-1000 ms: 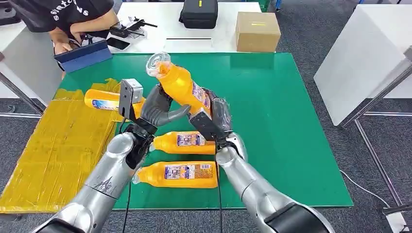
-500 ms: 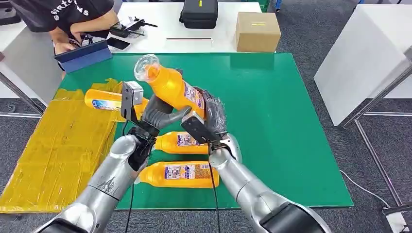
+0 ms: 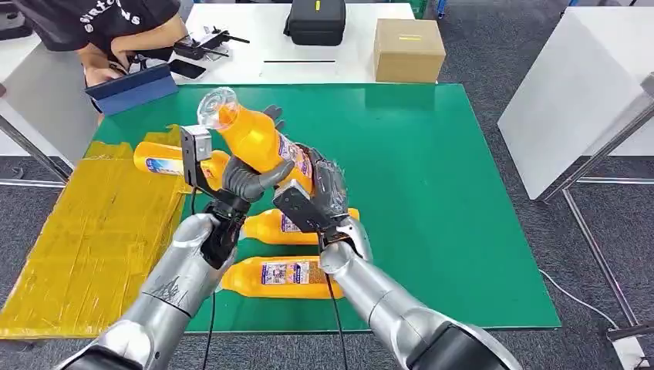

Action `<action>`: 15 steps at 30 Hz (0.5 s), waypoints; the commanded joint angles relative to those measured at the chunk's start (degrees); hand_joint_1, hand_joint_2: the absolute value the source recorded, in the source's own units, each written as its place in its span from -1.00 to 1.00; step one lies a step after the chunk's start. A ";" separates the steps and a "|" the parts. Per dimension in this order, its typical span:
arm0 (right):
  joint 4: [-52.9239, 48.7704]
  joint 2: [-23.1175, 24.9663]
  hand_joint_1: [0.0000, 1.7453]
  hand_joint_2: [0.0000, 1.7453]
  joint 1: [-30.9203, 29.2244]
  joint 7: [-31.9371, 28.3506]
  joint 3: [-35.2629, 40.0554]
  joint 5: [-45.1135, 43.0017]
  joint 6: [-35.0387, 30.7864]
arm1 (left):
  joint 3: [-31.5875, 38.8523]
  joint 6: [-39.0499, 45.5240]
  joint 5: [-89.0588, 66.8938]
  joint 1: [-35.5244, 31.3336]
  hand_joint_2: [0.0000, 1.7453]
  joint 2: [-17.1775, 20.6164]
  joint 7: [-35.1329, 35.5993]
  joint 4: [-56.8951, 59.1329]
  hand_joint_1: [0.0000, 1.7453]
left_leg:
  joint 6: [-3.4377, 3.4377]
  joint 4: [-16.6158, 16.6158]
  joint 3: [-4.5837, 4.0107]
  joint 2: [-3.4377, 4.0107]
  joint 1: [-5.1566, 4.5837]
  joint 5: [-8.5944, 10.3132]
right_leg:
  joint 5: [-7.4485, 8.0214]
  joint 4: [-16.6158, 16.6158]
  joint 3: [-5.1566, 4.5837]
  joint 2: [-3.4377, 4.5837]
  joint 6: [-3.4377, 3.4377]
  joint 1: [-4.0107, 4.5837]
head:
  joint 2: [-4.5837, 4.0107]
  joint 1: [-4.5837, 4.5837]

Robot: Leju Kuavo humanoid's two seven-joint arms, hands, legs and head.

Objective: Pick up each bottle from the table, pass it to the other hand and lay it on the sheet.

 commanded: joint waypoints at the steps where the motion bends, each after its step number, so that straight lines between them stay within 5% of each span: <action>1: 2.17 -0.37 1.00 1.00 -2.93 0.55 10.89 -3.42 -0.90 | 5.26 1.70 3.53 -2.74 1.00 -0.40 -1.09 1.50 -1.00 | -0.15 0.04 0.15 0.05 0.03 -0.09 | -0.07 0.03 0.14 0.00 -0.05 0.03 | 0.00 0.00; 15: 4.27 -0.37 1.00 1.00 -3.73 0.29 16.87 -9.33 -0.96 | 7.05 3.40 3.88 -1.67 1.00 -0.14 -4.77 0.21 -1.00 | -0.20 0.03 0.24 0.01 0.04 -0.11 | -0.11 0.02 0.25 -0.05 -0.07 0.04 | 0.00 0.00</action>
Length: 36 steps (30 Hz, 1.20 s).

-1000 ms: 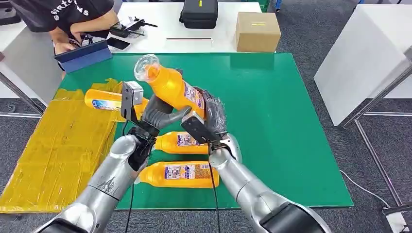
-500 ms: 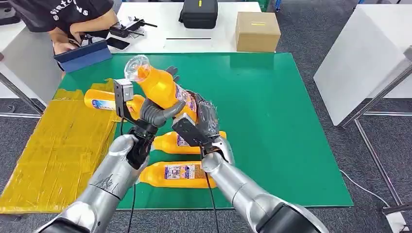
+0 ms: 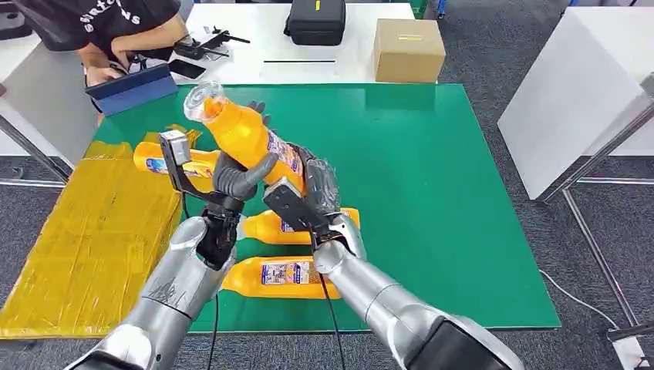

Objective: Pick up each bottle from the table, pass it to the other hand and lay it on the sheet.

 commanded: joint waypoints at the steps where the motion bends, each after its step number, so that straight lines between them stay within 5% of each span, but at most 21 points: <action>1: 3.35 -0.35 1.00 1.00 -1.63 -1.04 7.84 -1.63 0.00 | 3.57 1.41 0.22 -2.97 1.00 0.80 -0.99 0.82 -1.00 | -0.11 0.00 0.08 0.02 0.03 -0.03 | -0.02 -0.02 0.09 -0.01 -0.04 0.03 | 0.00 0.00; 2: 3.35 -0.35 1.00 1.00 -1.63 -1.04 7.84 -1.63 0.00 | 3.57 1.41 0.22 -2.97 1.00 0.80 -0.99 0.82 -1.00 | -0.18 0.03 0.20 0.05 0.05 -0.10 | -0.08 0.01 0.20 0.00 -0.06 0.04 | 0.00 0.00; 3: 3.53 -0.35 1.00 1.00 -1.69 -1.05 7.89 -1.79 -0.01 | 3.57 1.47 0.12 -2.83 1.00 0.83 -1.26 0.69 -0.44 | -0.21 0.05 0.25 0.04 0.05 -0.13 | -0.11 0.03 0.26 -0.02 -0.07 0.04 | 0.00 0.00; 4: 3.59 -0.35 1.00 1.00 -1.65 -1.08 8.01 -2.05 -0.09 | 3.65 1.56 0.09 -2.69 1.00 0.80 -1.60 0.47 0.62 | -0.16 0.02 0.15 0.05 0.04 -0.08 | -0.06 0.01 0.15 0.00 -0.05 0.04 | 0.00 0.00; 5: 3.63 -0.35 1.00 1.00 -1.65 -1.10 8.08 -2.14 -0.13 | 3.66 1.57 0.06 -2.58 1.00 0.79 -1.76 0.37 1.00 | -0.30 0.09 0.42 0.07 0.06 -0.23 | -0.20 0.07 0.41 -0.02 -0.09 0.06 | 0.00 0.00; 35: 5.97 -0.35 1.00 1.00 -1.69 -4.25 4.84 -3.77 -0.21 | 4.37 0.10 0.60 -1.27 1.00 1.02 -1.89 -1.08 1.00 | -0.13 0.01 0.11 -0.01 0.04 -0.06 | -0.06 -0.01 0.12 -0.05 -0.04 0.04 | 0.00 0.00; 36: 5.70 -0.35 0.52 1.00 -1.34 -5.62 3.35 -3.71 -0.18 | 4.99 0.28 0.63 -1.48 1.00 1.03 -2.22 -0.93 1.00 | -0.17 0.03 0.18 -0.02 0.05 -0.10 | -0.10 0.00 0.21 -0.07 -0.06 0.05 | 0.00 0.00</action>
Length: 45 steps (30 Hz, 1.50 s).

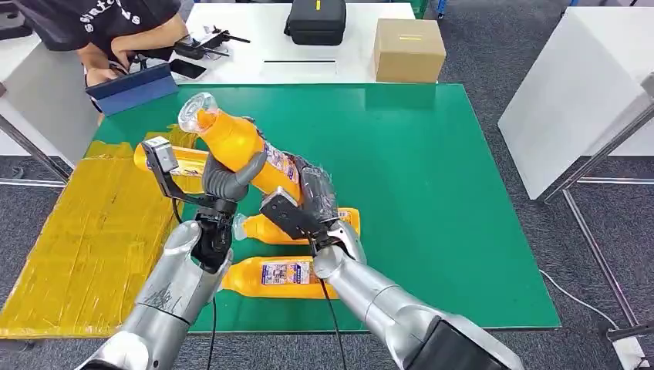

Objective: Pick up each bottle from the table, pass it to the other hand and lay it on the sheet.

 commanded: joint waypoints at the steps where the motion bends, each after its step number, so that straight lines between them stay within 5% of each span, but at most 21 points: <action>1: 2.35 -0.33 -1.00 1.00 -0.65 -3.81 -1.81 -0.07 1.02 | 3.56 0.42 0.73 -3.61 1.00 1.14 -0.50 1.92 1.00 | -0.15 0.01 0.16 -0.02 0.03 -0.06 | -0.07 0.00 0.17 -0.06 -0.05 0.03 | 0.00 0.00; 8: -1.92 -1.61 -1.00 1.00 1.66 -5.77 -7.46 1.51 7.44 | 5.30 1.32 0.03 -1.91 1.00 2.73 -1.80 -1.34 1.00 | -0.19 0.04 0.19 -0.07 0.05 -0.09 | -0.12 0.04 0.19 -0.13 -0.07 0.05 | 0.00 0.00; 11: -10.59 -4.49 -1.00 1.00 6.00 -6.14 -10.56 3.05 10.97 | 6.68 2.84 -1.98 -0.08 1.00 4.01 -2.28 -4.47 1.00 | -0.22 -0.01 0.33 0.01 0.07 -0.13 | -0.13 -0.03 0.32 -0.06 -0.07 0.06 | 0.00 0.00; 16: -39.21 -13.21 -1.00 1.00 17.84 1.54 -13.31 9.34 16.11 | 9.44 12.88 -14.18 1.52 1.00 7.06 -6.21 -7.33 1.00 | -0.16 -0.05 0.20 -0.08 0.05 -0.06 | -0.09 -0.07 0.22 -0.13 -0.04 0.04 | 0.00 0.02; 21: -42.23 -14.10 -1.00 1.00 18.88 2.20 -14.34 11.31 15.87 | 9.23 14.89 -18.51 1.49 1.00 7.93 -7.86 -7.41 1.00 | -0.19 0.06 0.18 -0.14 0.06 -0.12 | -0.16 0.02 0.22 -0.19 -0.04 0.05 | 0.00 0.00; 26: -58.10 -21.36 -1.00 1.00 26.55 8.76 -20.93 20.46 15.95 | 9.44 26.07 -42.67 3.85 1.00 14.91 -10.58 -8.26 1.00 | -0.15 -0.05 0.15 -0.08 0.04 -0.06 | -0.09 -0.07 0.18 -0.12 -0.04 0.03 | 0.00 0.02; 30: -59.58 -21.70 -1.00 1.00 27.48 8.85 -24.33 22.82 17.15 | 10.36 27.31 -49.73 3.59 1.00 16.53 -11.14 -6.82 1.00 | -0.17 0.00 0.14 -0.06 0.02 -0.09 | -0.12 -0.01 0.15 -0.10 -0.05 0.02 | 0.00 0.00; 38: -58.78 -28.89 -1.00 1.00 30.26 6.79 -31.32 20.80 15.87 | 8.17 35.54 -65.37 4.15 1.00 29.45 -12.94 1.23 1.00 | -0.16 -0.10 0.25 0.05 0.00 -0.09 | -0.07 -0.10 0.21 0.03 -0.05 0.01 | 0.00 0.00; 45: -59.21 -28.43 -1.00 1.00 30.26 7.04 -31.26 21.08 16.07 | 7.44 36.42 -67.49 4.25 1.00 29.60 -11.94 1.16 1.00 | -0.19 -0.01 0.21 -0.01 0.03 -0.10 | -0.14 -0.01 0.16 -0.06 -0.07 0.03 | 0.00 0.02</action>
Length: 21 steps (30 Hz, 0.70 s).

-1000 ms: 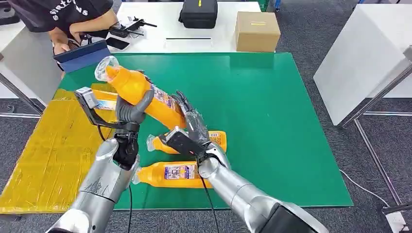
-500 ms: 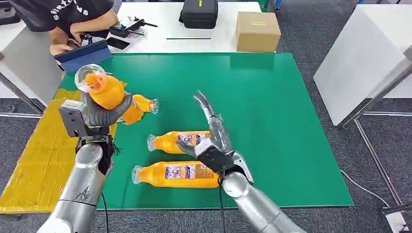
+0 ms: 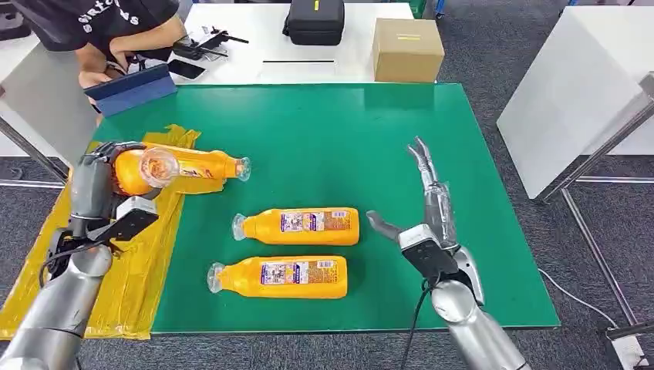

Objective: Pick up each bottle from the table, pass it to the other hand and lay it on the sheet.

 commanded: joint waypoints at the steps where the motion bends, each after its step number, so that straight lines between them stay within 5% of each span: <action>1: -0.75 -1.83 -1.00 1.00 -0.03 0.18 -2.63 0.01 0.16 | -2.33 1.46 -3.81 -2.03 1.00 4.51 1.33 5.84 1.00 | -0.17 0.02 0.20 -0.15 0.05 -0.08 | -0.13 0.01 0.25 -0.19 -0.05 0.04 | 0.00 0.00; 8: -1.79 -3.40 -1.00 1.00 1.47 1.35 -5.31 0.43 2.69 | -0.55 8.56 -18.80 7.43 1.00 13.46 1.15 2.30 1.00 | -0.13 -0.08 0.24 0.21 0.01 -0.11 | -0.06 -0.04 0.20 0.18 -0.04 0.00 | 0.00 0.02; 15: -3.99 -2.28 -1.00 1.00 4.53 2.68 -8.41 1.98 3.75 | -0.45 6.79 -24.02 15.28 1.00 12.80 1.11 -1.74 1.00 | -0.18 -0.06 0.19 0.08 0.03 -0.13 | -0.13 -0.05 0.18 -0.01 -0.05 0.02 | 0.00 0.02; 21: -5.55 -0.78 -1.00 1.00 5.19 3.80 -8.68 4.35 4.16 | -3.17 7.26 -27.17 15.42 1.00 10.81 1.96 0.81 1.00 | -0.22 -0.06 0.25 -0.09 0.02 -0.15 | -0.16 -0.04 0.26 -0.08 -0.07 0.02 | 0.00 0.02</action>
